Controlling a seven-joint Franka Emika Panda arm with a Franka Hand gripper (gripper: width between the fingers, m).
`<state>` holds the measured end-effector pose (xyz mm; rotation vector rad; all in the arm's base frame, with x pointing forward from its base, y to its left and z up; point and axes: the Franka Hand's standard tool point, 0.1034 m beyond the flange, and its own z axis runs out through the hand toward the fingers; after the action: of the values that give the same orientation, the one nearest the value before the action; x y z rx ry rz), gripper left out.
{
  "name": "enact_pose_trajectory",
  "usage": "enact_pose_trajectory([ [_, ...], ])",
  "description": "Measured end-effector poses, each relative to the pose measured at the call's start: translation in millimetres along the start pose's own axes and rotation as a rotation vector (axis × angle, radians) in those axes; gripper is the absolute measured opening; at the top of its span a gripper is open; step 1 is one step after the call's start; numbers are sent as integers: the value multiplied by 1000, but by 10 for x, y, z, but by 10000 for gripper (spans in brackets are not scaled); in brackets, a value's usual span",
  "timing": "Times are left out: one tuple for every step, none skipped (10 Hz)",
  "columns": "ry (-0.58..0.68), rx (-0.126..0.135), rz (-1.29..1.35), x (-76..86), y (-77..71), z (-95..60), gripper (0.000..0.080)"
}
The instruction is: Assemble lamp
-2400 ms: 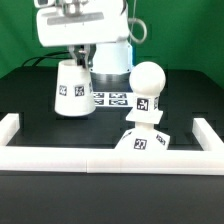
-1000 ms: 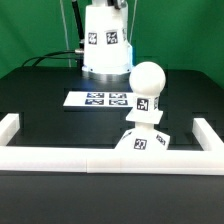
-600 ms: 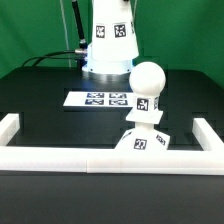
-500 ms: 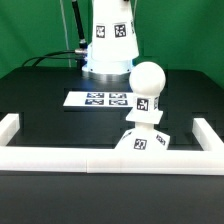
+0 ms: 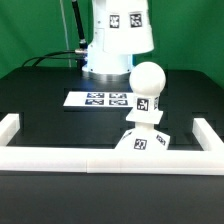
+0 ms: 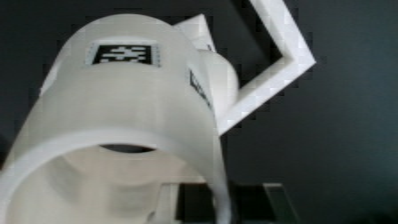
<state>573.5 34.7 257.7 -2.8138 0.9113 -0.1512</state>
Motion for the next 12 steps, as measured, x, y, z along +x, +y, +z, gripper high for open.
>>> enact_pose_trajectory([
  [1, -3, -15, 22, -76, 57, 42],
  [1, -5, -19, 16, -104, 106, 42],
  [2, -4, -17, 22, -94, 99, 42],
  [2, -5, -17, 23, -92, 103, 42],
  [1, -6, -17, 21, -91, 109, 42],
  [1, -6, -17, 20, -90, 112, 42],
  [0, -7, -17, 17, -91, 125, 42],
  [14, -7, -23, 15, -133, 199, 42],
  [16, -14, -34, 17, -182, 308, 42],
  [16, -22, -39, 53, -225, 387, 42],
  [21, -23, -38, 89, -244, 437, 42],
  [22, -27, -39, 83, -244, 498, 42],
])
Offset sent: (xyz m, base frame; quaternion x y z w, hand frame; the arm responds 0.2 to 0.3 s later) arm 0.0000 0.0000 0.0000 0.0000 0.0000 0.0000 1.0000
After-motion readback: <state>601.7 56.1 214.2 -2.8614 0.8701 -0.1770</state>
